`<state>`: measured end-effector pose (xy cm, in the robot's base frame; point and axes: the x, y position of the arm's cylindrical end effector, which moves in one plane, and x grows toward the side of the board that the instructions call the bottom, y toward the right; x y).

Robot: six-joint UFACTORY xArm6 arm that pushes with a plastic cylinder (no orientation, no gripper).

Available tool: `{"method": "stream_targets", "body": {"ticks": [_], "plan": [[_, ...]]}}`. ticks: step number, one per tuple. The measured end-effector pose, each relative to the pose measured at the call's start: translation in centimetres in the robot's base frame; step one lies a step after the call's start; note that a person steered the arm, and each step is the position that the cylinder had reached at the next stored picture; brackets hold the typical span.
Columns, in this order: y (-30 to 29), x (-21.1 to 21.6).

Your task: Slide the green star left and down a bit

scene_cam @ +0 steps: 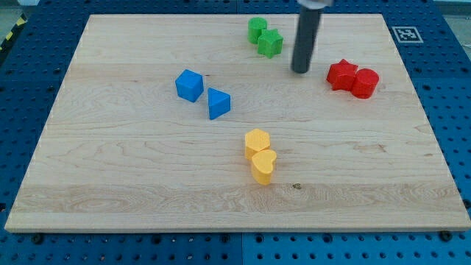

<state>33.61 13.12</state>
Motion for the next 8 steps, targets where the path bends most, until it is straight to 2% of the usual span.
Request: {"method": "stream_targets", "body": {"ticks": [1, 2, 3, 8], "plan": [[4.1, -2.5], [3.7, -4.9], [1.3, -6.6], [-11.8, -6.3]]}}
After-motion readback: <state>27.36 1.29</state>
